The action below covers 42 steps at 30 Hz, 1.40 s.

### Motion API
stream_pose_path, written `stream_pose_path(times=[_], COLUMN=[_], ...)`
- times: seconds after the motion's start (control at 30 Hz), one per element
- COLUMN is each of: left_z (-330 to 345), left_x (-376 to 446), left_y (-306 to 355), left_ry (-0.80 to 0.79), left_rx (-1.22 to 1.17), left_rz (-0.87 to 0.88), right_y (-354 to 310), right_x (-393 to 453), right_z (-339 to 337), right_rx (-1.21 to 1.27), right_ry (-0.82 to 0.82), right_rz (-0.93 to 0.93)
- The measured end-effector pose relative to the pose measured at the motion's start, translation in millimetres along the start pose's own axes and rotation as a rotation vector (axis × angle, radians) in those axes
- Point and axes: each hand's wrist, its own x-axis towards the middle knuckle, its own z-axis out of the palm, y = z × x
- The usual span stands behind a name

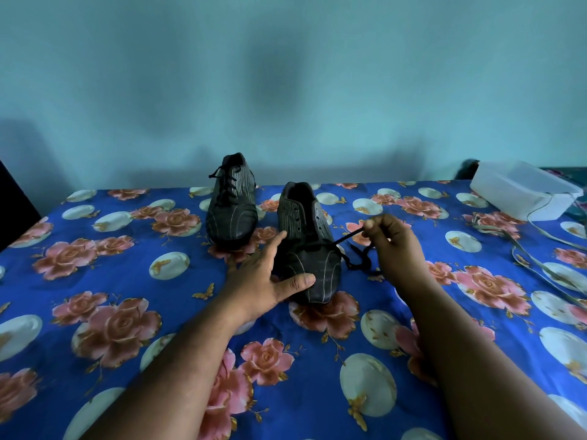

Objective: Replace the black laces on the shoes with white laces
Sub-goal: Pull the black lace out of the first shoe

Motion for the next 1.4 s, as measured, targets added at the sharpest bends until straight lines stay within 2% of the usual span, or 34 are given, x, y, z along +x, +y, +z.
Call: stream_pose_path(times=[0.13, 0.23, 0.33, 0.4, 0.47, 0.67, 0.73, 0.8, 0.9, 0.97, 1.03, 1.13, 1.23, 1.3, 1.4], left_z=[-0.2, -0.7, -1.4, -1.0, -0.5, -1.1, -1.5, -1.4, -0.2, 0.7, 1.0, 1.0, 0.0, 0.3, 1.3], left_x=[-0.3, -0.4, -1.4, -1.7, -1.3, -1.7, -1.7, -1.6, -1.2, -0.7, -1.1, -2.2, -3.0, -3.2, -2.5], left_y=[1.4, 1.3, 1.8, 1.2, 0.6, 3.0, 3.6, 3.9, 1.6, 0.4, 0.8, 1.0, 2.8, 5.5, 3.7], left_ry=[0.002, -0.001, -0.003, -0.003, 0.004, 0.011, 0.012, 0.001, 0.0, 0.004, 0.006, 0.011, 0.027, 0.031, 0.027], left_rx=[-0.005, -0.002, 0.021, 0.021, -0.001, 0.01, 0.029, 0.016, -0.011, -0.022, -0.032, -0.018, -0.013, 0.014, -0.011], left_rz=[-0.002, 0.0, 0.002, 0.001, -0.002, -0.005, -0.007, -0.017, -0.013, -0.007, -0.007, -0.004, 0.017, 0.035, 0.036], right_y=[8.3, 12.8, 6.5, 3.9, 5.9, 5.3, 0.6, -7.3, -5.3, 2.6, 10.8, 9.7, -8.2, -17.1, -21.2], right_x=[6.4, 5.4, -1.3, -5.3, -7.0, -4.5, -4.9, -5.4, 3.4, 9.8, 11.4, 3.1, -7.4, -14.8, -20.9], right_z=[-4.3, -4.5, 1.8, 7.5, 12.3, 11.1, 8.0, 5.9, -2.6, -12.1, -15.9, -4.3, 10.4, 17.2, 32.0], right_rx=[-0.142, -0.393, -0.574, -0.561, -0.54, -0.464, -0.299, -0.105, 0.051, -0.003, -0.22, -0.532, -0.497, -0.527, -0.587], right_ry=[0.165, 0.214, 0.065, -0.115, -0.223, -0.192, -0.174, -0.147, 0.078, 0.198, 0.164, 0.05, 0.086, 0.023, -0.095], right_rz=[0.084, 0.056, -0.096, -0.212, -0.25, -0.378, -0.277, -0.096, 0.141, 0.209, 0.209, 0.092, -0.164, -0.316, -0.393])
